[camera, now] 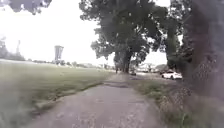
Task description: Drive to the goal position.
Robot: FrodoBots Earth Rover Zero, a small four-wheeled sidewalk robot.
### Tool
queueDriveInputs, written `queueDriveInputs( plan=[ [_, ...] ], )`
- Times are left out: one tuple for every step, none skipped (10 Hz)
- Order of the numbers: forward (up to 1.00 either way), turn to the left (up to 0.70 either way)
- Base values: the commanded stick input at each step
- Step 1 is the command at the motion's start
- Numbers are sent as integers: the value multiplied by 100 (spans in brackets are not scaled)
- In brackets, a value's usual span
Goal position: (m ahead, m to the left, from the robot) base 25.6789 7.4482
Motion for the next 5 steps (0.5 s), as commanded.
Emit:
queueDriveInputs(
  plan=[
    [70,0],
    [70,0],
    [70,0],
    [70,0],
    [70,0]
  ],
)
